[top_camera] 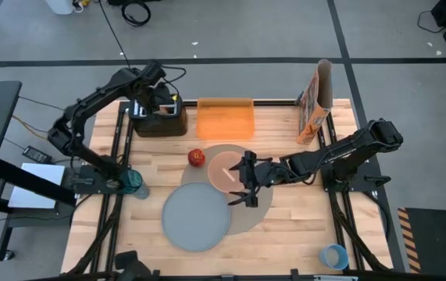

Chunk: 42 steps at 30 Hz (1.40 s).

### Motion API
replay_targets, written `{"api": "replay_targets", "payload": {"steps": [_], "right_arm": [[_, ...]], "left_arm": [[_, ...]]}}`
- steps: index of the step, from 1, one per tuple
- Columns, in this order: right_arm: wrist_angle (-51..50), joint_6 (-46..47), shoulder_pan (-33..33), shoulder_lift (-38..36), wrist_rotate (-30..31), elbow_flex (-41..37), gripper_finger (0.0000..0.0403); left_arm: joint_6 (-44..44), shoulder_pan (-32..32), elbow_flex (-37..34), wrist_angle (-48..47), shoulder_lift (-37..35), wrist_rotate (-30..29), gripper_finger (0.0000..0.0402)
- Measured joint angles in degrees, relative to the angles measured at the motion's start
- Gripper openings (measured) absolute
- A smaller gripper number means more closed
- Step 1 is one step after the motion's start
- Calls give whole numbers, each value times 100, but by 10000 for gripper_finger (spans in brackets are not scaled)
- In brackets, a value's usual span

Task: Arrange a breakfast setting
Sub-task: Put the bagel on the blue plate

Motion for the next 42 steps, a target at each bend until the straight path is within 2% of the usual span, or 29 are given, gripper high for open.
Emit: {"api": "replay_targets", "payload": {"steps": [4, 11, 15, 19, 22, 24, 28, 36, 42], "right_arm": [[-1, -19, 31, 0, 2, 106, 387], [-30, -215, 44, 0, 288, 269, 387], [-60, -294, 45, 0, 474, 385, 387], [-29, -300, 44, 0, 566, 528, 387], [39, -254, 44, 0, 566, 556, 387], [119, -246, 44, 0, 566, 556, 387], [185, 9, 44, 23, 566, 556, 387], [16, 427, 139, 59, 519, 556, 387], [140, 461, 151, 59, 513, 556, 387]], "left_arm": [[-103, -44, 275, -97, -270, -153, 32], [-551, -309, 1293, -494, -774, -167, 31], [-911, -573, 1824, -847, -1023, 274, 43], [-1617, -883, 1884, -949, -1312, 1167, 38], [-2020, -1156, 1611, -1014, -1489, 2048, 30], [-2180, -1420, 1308, -939, -1612, 2358, 30], [-2571, -2059, 403, -446, -1770, 2422, 35], [-3564, -3659, -1616, 1560, -1796, 2563, 36], [-4593, -4710, -2532, 3218, -1525, 2560, 37]]}}
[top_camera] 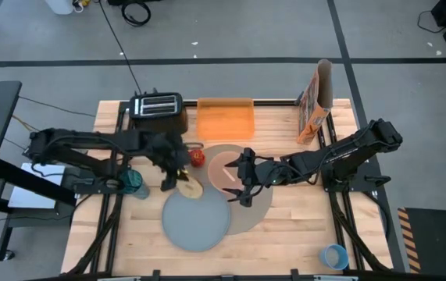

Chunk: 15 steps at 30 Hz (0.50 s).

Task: Arrange a breakfast setting
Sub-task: Put the bagel on the blue plate

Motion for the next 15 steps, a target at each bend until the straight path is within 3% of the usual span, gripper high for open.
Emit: {"api": "replay_targets", "payload": {"steps": [8, 15], "right_arm": [[125, -10, -4, 0, -18, 0, 387], [93, -10, -4, 0, -212, -2, 387]], "left_arm": [[-396, -586, -143, 796, 884, -150, 37], [-585, -803, -141, 1090, 1588, 723, 38]]}}
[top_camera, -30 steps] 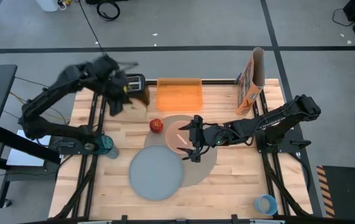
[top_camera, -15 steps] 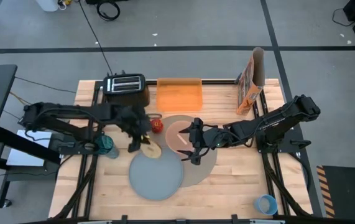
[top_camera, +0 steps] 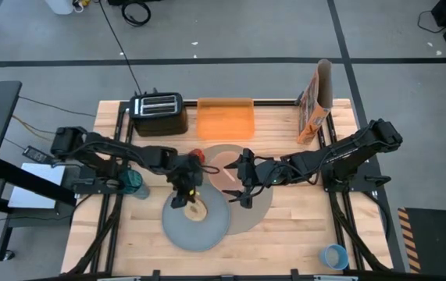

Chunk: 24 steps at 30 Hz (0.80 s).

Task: Arrange a breakfast setting
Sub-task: Put the bagel on the blue plate

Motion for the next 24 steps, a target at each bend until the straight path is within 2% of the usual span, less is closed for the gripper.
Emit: {"api": "replay_targets", "payload": {"steps": [10, 15, 24], "right_arm": [[-103, -156, 0, 2, -32, -2, 387], [-73, -221, 0, 2, -307, -9, 387], [-101, -473, 0, 2, -323, -9, 387]], "left_arm": [[167, -430, 2, 308, 428, 103, 39], [277, -485, 4, 235, 483, 130, 44], [732, -473, 4, 276, 483, -101, 125]]}}
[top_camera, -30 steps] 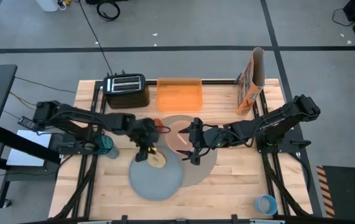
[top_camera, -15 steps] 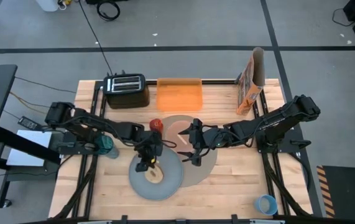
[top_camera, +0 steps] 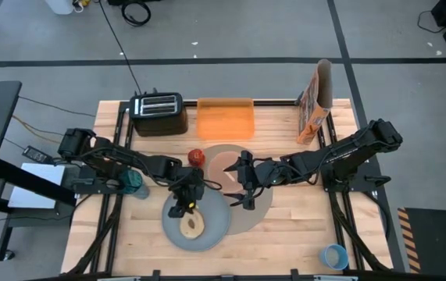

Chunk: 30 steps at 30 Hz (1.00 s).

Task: Arrange a breakfast setting
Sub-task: Put the bagel on the blue plate, then pour the cereal from the cereal box into the pink bowl

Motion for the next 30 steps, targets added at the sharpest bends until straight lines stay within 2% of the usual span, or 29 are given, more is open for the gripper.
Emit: {"api": "replay_targets", "payload": {"steps": [4, 6, 10, 12, 14, 18, 23, 27, 29, 30], "right_arm": [[-119, -218, 2, -58, 4, 0, 387], [-331, -293, 11, -162, 7, 67, 387], [-1360, -213, 15, -420, 103, 517, 387], [-1979, -10, 15, -528, 345, 762, 387], [-2734, 348, 15, -648, 798, 1003, 387], [-4666, 1426, -49, -918, 1699, 1511, 387], [-6563, 3530, -277, -1361, 2385, 1808, 387], [-8064, 5164, -601, -1697, 2579, 1808, 387], [-8810, 5840, -699, -1790, 2425, 1795, 387], [-8740, 5997, -735, -1862, 2282, 1714, 385]], "left_arm": [[74, 51, 40, -162, -35, -75, 146], [50, 112, 242, -711, -91, -93, 147], [47, 165, 903, -1859, -249, -151, 144], [11, 109, 1213, -2057, -375, -213, 143], [-41, 22, 1383, -1903, -541, -268, 142], [82, -301, 1416, -866, -688, -579, 142], [720, -544, 1412, 146, -662, -875, 142], [1092, -562, 1388, 922, -629, -1255, 142], [1100, -562, 1325, 1415, -638, -1430, 142], [1119, -561, 1292, 1520, -638, -1455, 142]]}}
